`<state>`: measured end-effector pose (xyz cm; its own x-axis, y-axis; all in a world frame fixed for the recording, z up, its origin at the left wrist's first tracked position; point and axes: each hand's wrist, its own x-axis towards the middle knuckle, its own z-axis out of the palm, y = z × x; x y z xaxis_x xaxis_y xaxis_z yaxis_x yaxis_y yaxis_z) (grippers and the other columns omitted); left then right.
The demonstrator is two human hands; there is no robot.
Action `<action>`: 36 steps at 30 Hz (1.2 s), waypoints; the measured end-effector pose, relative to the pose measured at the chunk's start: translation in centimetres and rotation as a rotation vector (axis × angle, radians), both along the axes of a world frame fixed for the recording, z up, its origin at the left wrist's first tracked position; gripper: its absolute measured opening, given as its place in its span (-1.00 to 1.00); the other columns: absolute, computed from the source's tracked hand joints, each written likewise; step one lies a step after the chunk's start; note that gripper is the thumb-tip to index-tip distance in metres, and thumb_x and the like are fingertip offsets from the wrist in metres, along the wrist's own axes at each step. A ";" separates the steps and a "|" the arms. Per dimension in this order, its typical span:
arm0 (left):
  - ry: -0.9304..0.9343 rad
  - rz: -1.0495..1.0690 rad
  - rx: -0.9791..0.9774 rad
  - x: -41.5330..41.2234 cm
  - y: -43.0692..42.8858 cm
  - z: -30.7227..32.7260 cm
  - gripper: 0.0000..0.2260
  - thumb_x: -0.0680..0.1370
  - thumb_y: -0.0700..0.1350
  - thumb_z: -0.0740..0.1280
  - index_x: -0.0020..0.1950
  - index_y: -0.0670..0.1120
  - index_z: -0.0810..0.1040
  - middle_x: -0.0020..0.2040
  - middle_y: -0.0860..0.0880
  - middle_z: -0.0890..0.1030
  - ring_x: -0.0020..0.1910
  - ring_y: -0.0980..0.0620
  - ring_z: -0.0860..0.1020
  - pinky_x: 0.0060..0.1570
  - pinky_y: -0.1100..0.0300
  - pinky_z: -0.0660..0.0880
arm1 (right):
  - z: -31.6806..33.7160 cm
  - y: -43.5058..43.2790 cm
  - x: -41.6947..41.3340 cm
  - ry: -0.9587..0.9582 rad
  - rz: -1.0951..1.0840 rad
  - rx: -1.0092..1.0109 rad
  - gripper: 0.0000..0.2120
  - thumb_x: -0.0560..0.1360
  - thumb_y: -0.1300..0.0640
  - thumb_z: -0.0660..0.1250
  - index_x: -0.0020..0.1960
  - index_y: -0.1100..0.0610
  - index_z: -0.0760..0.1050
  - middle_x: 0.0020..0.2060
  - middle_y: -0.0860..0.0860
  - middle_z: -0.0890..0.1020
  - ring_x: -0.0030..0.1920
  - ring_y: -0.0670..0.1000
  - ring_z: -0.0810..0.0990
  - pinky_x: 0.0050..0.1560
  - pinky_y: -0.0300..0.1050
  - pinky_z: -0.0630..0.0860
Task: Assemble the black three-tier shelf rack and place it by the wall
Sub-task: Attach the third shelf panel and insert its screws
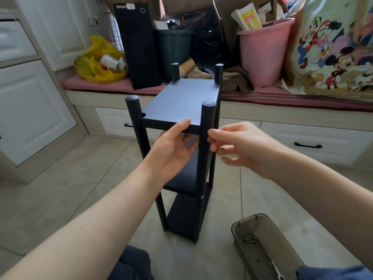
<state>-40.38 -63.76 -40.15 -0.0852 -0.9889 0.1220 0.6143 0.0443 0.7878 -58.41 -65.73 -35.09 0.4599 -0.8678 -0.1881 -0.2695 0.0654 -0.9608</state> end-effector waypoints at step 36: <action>0.014 0.040 0.029 -0.6 -0.2 0.1 -0.90 0.63 -0.13 0.28 -0.04 -0.12 0.54 0.01 -0.06 0.70 0.13 -0.03 0.65 0.21 0.06 0.55 | -29.0 -5.3 -10.1 0.744 0.192 0.365 -0.91 0.48 0.19 0.33 -0.15 0.21 0.55 -0.33 0.12 0.55 -0.39 0.07 0.49 -0.28 -0.11 0.45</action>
